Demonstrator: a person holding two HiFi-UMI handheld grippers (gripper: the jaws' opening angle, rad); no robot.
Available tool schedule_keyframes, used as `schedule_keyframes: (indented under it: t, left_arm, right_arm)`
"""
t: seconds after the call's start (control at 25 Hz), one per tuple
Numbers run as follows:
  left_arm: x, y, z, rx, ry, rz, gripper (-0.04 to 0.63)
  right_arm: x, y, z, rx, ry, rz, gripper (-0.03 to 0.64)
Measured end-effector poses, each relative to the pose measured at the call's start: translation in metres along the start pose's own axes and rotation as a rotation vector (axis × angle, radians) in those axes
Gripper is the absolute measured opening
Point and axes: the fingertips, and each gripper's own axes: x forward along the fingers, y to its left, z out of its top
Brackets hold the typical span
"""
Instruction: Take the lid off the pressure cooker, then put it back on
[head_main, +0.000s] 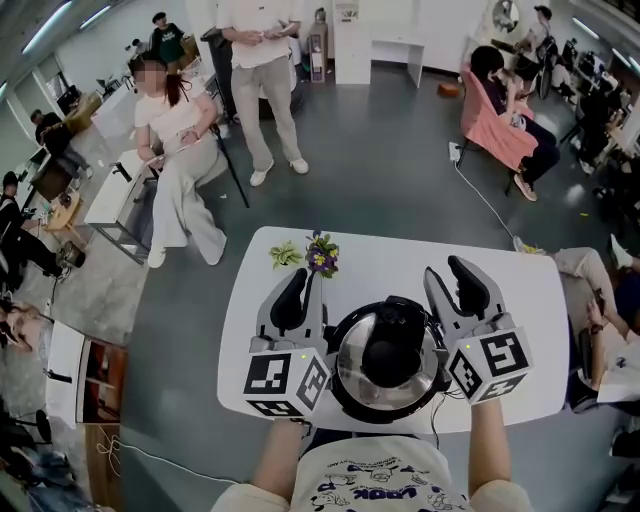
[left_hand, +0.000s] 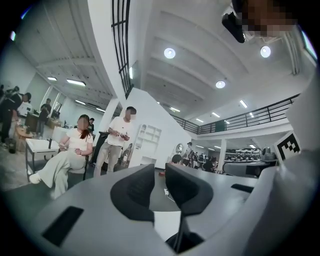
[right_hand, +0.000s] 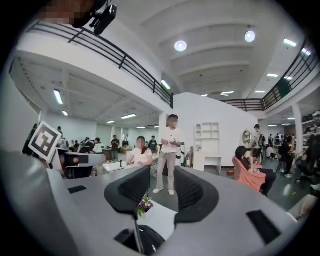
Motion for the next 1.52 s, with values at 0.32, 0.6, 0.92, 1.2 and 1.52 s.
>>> schedule_keyframes:
  t: [0.32,0.6,0.92,1.2,1.52]
  left_arm:
    - [-0.004,-0.019,0.017,0.071,-0.064,0.024,0.041]
    - [-0.007,-0.028,0.014,0.120,-0.065,0.030,0.015]
    - [-0.008,-0.029,0.012,0.132,-0.067,0.030,0.014]
    - [-0.009,-0.031,0.012,0.128,-0.060,0.027,0.014]
    - [-0.012,-0.030,0.012,0.125,-0.063,0.027,0.014]
  right_arm:
    - [-0.020,-0.021,0.008,-0.043,-0.088,-0.190,0.074]
    - [-0.034,-0.033,0.007,0.007,-0.133,-0.240,0.011]
    - [-0.034,-0.032,0.003,0.042,-0.133,-0.247,0.011]
    - [-0.033,-0.030,0.000,0.047,-0.112,-0.243,0.011]
    - [-0.035,-0.030,-0.002,0.062,-0.103,-0.250,0.009]
